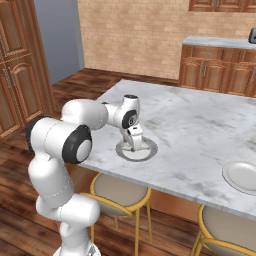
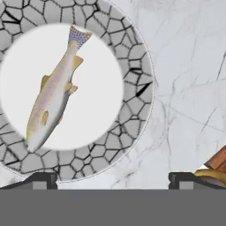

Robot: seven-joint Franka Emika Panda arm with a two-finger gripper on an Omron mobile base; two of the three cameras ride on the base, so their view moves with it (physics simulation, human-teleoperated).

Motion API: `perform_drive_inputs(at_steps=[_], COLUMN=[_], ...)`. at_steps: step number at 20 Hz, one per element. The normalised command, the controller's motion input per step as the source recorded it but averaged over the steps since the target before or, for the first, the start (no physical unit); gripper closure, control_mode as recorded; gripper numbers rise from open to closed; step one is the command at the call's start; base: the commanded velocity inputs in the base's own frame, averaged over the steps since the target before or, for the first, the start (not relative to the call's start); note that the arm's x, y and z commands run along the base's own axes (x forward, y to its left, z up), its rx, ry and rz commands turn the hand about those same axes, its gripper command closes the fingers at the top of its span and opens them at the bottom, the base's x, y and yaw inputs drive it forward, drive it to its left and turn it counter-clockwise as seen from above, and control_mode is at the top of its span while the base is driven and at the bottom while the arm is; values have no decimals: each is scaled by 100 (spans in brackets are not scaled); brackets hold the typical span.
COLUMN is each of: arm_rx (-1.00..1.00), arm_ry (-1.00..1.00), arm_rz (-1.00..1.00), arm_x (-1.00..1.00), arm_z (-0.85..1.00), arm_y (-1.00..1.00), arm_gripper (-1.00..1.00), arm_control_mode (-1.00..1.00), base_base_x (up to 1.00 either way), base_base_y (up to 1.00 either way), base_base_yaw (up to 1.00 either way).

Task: Transport the fish and sweet potato to the fridge. Place the fish on the rack containing meat and place the sweet potato on the rack containing the vegetable, ensuring meats and vegetables are on different racks.

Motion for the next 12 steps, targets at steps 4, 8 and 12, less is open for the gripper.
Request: perform_drive_inputs(at_steps=[4, 8, 12], arm_rx=[3, 0, 0], arm_ry=[7, 4, 4], arm_rz=[0, 0, 0], arm_x=[44, 48, 40], arm_z=[-46, -30, -31], arm_y=[0, 0, 0], arm_gripper=[-100, -100, -100], arm_control_mode=[-100, -100, -100], base_base_x=[0, 0, 0], base_base_y=[0, 0, 0], base_base_yaw=[0, 0, 0])
